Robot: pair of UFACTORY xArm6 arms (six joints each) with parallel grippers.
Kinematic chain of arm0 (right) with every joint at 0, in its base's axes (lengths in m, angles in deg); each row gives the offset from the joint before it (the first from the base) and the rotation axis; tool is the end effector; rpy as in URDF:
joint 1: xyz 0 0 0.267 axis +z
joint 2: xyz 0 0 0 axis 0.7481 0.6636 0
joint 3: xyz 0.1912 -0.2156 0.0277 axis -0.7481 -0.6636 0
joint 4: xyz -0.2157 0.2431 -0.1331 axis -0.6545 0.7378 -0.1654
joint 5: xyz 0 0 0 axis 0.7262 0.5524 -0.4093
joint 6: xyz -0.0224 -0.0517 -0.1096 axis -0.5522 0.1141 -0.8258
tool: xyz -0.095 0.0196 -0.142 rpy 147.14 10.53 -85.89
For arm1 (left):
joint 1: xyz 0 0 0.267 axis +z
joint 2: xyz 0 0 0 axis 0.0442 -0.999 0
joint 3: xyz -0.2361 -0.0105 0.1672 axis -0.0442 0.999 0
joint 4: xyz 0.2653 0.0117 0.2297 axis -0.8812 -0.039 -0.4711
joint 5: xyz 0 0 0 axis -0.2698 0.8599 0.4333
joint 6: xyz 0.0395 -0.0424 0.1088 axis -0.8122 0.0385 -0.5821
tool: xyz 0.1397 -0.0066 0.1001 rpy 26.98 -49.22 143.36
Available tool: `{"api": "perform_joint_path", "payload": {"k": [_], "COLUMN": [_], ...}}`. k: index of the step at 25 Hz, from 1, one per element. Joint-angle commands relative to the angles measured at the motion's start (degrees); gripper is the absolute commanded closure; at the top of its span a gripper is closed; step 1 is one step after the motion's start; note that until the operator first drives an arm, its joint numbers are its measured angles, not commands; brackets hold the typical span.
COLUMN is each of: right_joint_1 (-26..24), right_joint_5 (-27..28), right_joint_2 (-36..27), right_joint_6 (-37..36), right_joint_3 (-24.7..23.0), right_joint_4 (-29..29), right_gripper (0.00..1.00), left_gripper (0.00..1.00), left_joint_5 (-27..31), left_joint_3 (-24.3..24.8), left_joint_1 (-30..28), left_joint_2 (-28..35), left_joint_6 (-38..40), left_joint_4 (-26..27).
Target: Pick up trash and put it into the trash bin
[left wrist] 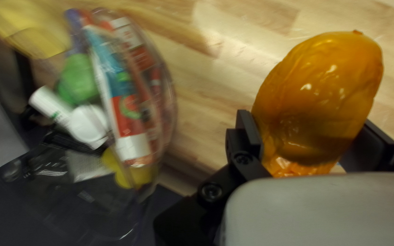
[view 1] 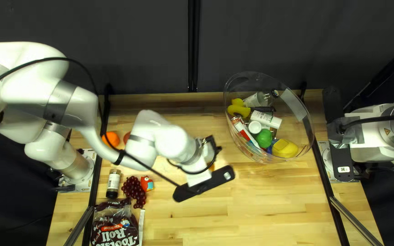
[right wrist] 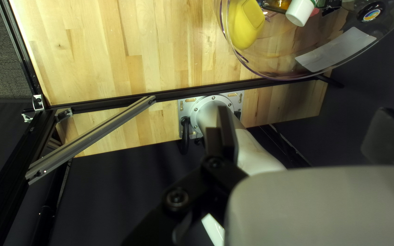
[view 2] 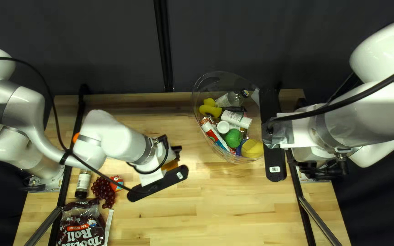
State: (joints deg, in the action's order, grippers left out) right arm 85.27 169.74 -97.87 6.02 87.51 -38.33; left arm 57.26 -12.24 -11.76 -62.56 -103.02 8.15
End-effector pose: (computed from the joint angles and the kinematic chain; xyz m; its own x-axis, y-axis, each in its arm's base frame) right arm 0.2541 0.1081 0.4411 0.9994 0.0215 -0.0285 0.0287 -0.9582 0.2847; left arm 0.5518 -0.0340 0.2767 0.3537 -0.9329 -0.0682 -0.8512 -0.2908 -0.4369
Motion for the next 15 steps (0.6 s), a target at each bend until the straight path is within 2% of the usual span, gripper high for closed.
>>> {"api": "perform_joint_path", "payload": {"k": [1,9,15], "right_joint_1": [0.00,0.00,0.00], "right_joint_5": [0.00,0.00,0.00], "right_joint_2": [0.00,0.00,0.00], "right_joint_6": [0.00,0.00,0.00], "right_joint_3": [0.00,0.00,0.00], "right_joint_4": [0.00,0.00,0.00], "right_gripper": [0.00,0.00,0.00], "left_gripper": [1.00,1.00,1.00], "left_joint_5": [0.24,-2.76,-4.66], "left_joint_3": [-7.64,-17.72,-25.26], "left_joint_1": [3.40,7.78,11.87], "left_joint_2": [-3.31,-12.47,-20.70], "left_joint_6": [1.38,5.02,4.27], "left_joint_4": [-2.19,-3.73,-1.51]}}
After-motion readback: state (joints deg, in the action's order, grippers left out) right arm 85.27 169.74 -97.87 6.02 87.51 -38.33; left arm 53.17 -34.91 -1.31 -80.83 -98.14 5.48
